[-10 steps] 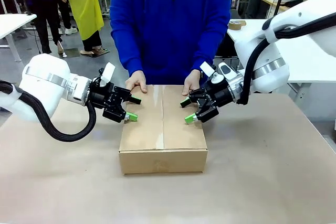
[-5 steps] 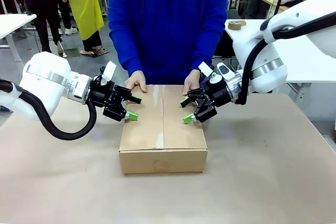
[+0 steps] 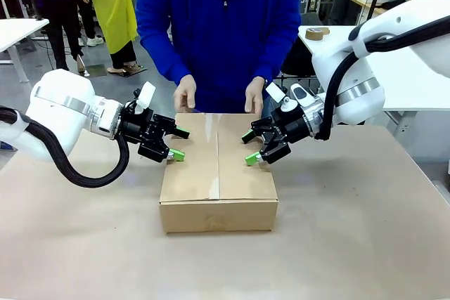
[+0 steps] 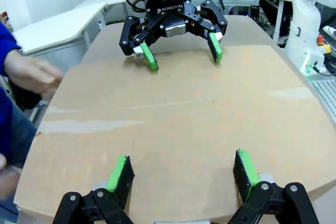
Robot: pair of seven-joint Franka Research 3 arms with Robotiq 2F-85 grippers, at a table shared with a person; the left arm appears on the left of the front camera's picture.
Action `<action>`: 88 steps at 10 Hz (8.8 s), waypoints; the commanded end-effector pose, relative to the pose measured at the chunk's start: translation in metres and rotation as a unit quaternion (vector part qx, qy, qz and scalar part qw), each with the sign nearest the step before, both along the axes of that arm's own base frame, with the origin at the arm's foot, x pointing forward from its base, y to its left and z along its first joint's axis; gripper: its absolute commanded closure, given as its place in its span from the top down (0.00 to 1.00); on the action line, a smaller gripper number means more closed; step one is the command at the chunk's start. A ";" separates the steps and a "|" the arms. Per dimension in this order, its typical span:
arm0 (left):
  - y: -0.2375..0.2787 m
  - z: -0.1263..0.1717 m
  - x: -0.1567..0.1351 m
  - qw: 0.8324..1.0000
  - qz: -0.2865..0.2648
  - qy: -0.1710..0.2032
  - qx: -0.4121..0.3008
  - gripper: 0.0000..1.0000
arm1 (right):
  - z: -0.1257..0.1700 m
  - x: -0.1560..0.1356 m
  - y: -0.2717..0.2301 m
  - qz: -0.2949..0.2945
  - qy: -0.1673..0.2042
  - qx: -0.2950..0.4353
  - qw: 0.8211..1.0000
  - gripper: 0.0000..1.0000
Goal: Pack the gift set into the box.
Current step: Press and hold the closed box until the human finishes sealing it.
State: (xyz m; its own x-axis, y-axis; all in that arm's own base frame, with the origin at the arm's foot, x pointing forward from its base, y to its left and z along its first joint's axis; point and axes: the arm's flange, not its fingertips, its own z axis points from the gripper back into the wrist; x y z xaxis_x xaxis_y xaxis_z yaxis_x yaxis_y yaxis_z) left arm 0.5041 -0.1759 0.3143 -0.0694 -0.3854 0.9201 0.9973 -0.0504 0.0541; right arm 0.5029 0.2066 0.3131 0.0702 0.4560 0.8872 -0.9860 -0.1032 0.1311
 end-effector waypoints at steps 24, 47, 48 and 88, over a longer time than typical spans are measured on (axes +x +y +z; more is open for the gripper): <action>0.001 -0.003 -0.002 1.000 -0.002 0.000 -0.001 1.00 | -0.001 -0.002 -0.002 0.000 0.001 -0.003 1.000 1.00; 0.001 -0.003 -0.002 1.000 -0.002 0.000 -0.001 1.00 | -0.001 -0.002 -0.002 0.000 0.001 -0.003 1.000 1.00; 0.001 -0.003 -0.002 1.000 -0.002 0.000 -0.001 1.00 | -0.001 -0.002 -0.002 0.000 0.001 -0.003 1.000 1.00; 0.001 -0.003 -0.002 1.000 -0.002 0.000 -0.001 1.00 | -0.001 -0.002 -0.002 0.000 0.001 -0.003 1.000 1.00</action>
State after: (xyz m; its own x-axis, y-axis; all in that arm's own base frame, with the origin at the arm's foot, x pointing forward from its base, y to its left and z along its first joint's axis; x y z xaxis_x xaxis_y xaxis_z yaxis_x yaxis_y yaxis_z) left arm 0.5039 -0.1761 0.3133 -0.0675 -0.3835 0.9211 0.9973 -0.0523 0.0513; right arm 0.5030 0.2062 0.3148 0.0681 0.4547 0.8880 -0.9863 -0.1035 0.1286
